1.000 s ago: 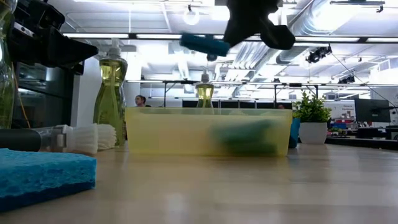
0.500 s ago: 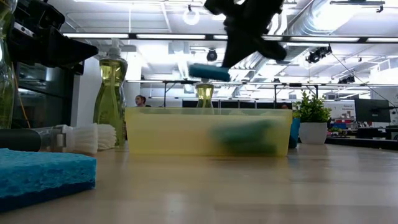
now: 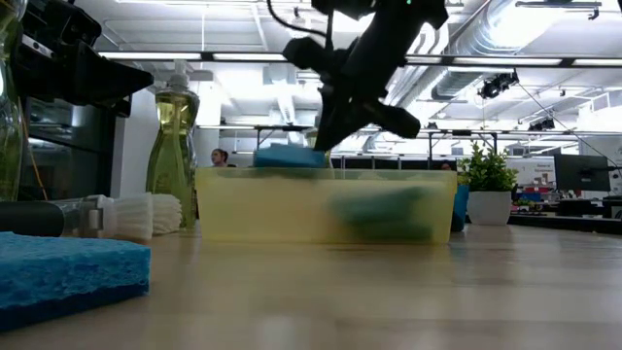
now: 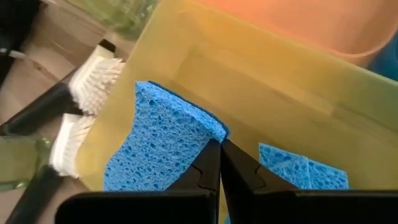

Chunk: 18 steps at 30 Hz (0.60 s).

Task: Pick & Place Kitchen Sink Supplies
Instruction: Put the sponge into the yellow bin

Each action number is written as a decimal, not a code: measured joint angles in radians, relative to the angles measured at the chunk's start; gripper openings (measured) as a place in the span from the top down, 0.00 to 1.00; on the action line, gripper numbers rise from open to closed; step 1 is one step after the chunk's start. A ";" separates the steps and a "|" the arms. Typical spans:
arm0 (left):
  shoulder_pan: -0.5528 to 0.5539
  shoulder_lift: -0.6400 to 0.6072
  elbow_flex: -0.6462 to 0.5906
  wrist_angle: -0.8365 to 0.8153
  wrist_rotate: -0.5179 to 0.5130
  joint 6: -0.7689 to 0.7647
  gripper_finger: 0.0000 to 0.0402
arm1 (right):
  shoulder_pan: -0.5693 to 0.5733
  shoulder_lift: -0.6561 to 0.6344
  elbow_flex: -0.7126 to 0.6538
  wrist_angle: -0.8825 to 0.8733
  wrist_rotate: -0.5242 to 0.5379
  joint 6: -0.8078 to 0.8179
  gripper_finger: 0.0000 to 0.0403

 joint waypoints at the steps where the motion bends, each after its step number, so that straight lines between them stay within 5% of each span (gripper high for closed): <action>1: 0.000 0.000 0.000 0.000 0.000 0.000 1.00 | -0.002 0.006 0.000 0.002 -0.001 0.000 1.00; 18: 0.000 0.000 0.000 0.000 0.000 0.000 1.00 | -0.041 0.054 0.000 -0.030 -0.083 -0.047 1.00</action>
